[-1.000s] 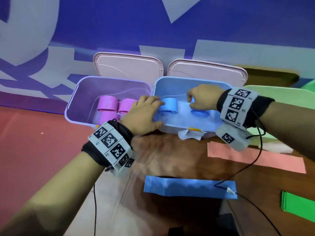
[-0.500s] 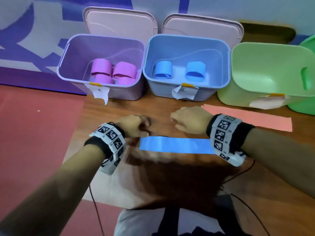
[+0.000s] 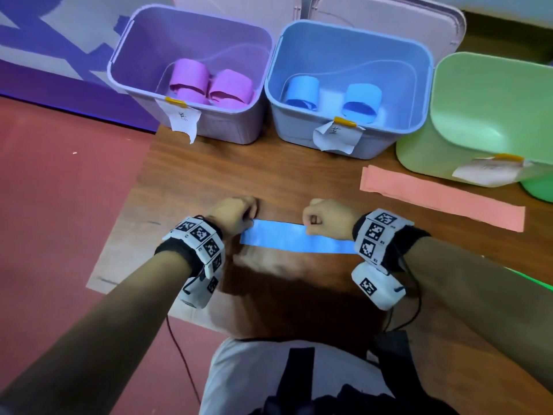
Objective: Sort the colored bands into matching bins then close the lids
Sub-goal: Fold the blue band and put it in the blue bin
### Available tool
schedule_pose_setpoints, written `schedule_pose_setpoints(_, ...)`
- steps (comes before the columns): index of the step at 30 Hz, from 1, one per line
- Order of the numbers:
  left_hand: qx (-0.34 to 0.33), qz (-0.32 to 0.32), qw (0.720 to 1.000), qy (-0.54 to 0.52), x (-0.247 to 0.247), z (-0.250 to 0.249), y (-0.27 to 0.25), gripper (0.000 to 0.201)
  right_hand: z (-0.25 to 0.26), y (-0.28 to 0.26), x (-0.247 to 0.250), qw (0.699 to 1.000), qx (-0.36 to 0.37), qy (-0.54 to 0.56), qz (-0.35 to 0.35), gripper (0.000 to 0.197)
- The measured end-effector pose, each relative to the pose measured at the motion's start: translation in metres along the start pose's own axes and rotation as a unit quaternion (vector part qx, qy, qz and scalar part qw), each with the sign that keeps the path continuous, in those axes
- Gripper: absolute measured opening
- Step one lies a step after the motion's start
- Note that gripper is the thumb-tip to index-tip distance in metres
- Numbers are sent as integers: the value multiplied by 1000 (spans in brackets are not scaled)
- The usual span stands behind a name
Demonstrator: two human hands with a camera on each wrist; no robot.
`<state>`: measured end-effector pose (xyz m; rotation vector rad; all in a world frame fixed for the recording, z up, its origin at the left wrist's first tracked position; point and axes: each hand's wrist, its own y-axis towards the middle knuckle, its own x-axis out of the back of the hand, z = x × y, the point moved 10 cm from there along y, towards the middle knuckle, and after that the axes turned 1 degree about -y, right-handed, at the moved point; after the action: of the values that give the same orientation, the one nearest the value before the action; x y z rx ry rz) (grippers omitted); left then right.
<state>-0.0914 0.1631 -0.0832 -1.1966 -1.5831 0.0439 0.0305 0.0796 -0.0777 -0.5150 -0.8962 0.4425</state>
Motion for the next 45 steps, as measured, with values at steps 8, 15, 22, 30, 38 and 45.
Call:
schedule_pose_setpoints(8,22,-46,998,-40,-1,-4,-11,29,2,-28,29,986,-22,144,-81,6)
schedule_pose_setpoints(15,7,-164,949,-269,55,-47,-39,21,-15,-83,76,940,-28,235,-244,13)
schedule_pose_setpoints(22,-57,-178,805,-563,102,-115,-81,31,-5,-141,110,885,21,312,-346,19)
schedule_pose_setpoints(30,-73,-141,698,-698,113,-171,-102,23,13,-188,118,858,56,352,-370,10)
schedule_pose_setpoints(38,-112,-129,724,-668,140,-219,-131,39,23,-235,129,807,80,415,-413,18)
schedule_pose_setpoints(45,-138,-177,744,-629,134,-252,-137,24,20,-257,127,774,58,446,-445,11)
